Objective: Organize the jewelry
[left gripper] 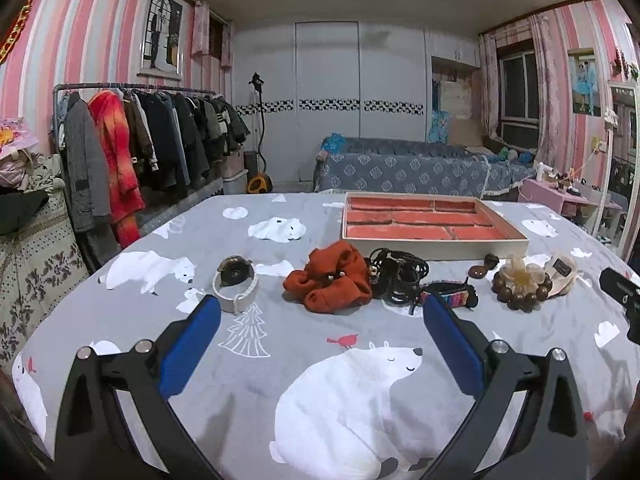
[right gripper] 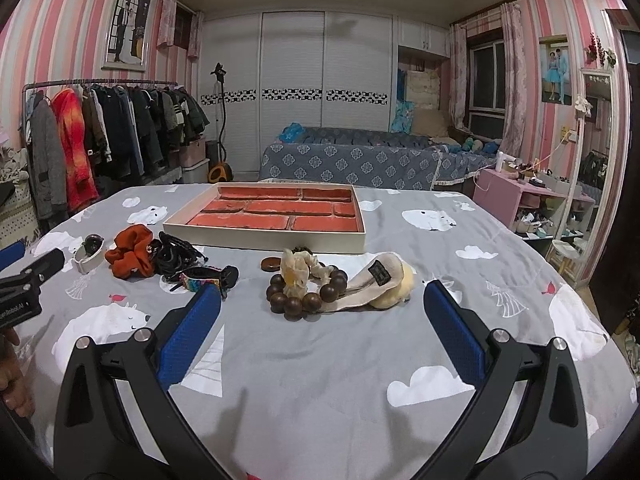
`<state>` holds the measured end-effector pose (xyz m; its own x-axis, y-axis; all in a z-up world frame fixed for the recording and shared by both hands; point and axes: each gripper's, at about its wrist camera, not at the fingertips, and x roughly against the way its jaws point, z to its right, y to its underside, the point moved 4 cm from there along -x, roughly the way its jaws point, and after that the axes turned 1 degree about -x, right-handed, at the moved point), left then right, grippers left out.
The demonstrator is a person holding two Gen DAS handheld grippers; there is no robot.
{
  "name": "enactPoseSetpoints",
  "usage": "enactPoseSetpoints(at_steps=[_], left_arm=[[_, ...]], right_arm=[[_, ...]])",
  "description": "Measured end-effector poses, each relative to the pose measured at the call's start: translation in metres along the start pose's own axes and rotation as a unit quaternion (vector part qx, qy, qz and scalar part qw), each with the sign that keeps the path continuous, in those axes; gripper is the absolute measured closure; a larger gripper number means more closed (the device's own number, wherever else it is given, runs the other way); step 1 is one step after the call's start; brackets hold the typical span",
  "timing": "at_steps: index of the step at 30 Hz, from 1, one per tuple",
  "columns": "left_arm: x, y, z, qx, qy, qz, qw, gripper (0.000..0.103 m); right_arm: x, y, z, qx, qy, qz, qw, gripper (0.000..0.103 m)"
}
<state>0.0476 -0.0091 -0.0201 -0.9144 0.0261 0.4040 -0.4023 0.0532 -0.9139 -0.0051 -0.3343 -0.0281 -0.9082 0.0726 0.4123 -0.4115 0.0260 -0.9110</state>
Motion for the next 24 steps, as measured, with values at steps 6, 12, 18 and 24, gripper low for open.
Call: enactPoseSetpoints(at_steps=[6,12,18,24], left_arm=[[-0.007,-0.006,0.0,0.001,0.003,0.001,1.0,0.004],[-0.016,-0.006,-0.003,0.005,0.001,-0.008,1.0,0.004],[-0.02,-0.009,-0.007,0.007,-0.003,-0.003,1.0,0.004],[-0.021,-0.009,-0.009,0.009,0.0,-0.004,1.0,0.004]], right_arm=[[-0.005,-0.003,-0.002,0.001,-0.002,-0.002,1.0,0.004],[-0.011,-0.003,-0.005,0.003,-0.004,-0.008,1.0,0.004],[-0.014,-0.005,-0.007,0.004,-0.004,-0.008,1.0,0.004],[-0.015,-0.006,-0.008,0.004,-0.003,-0.01,1.0,0.004]])
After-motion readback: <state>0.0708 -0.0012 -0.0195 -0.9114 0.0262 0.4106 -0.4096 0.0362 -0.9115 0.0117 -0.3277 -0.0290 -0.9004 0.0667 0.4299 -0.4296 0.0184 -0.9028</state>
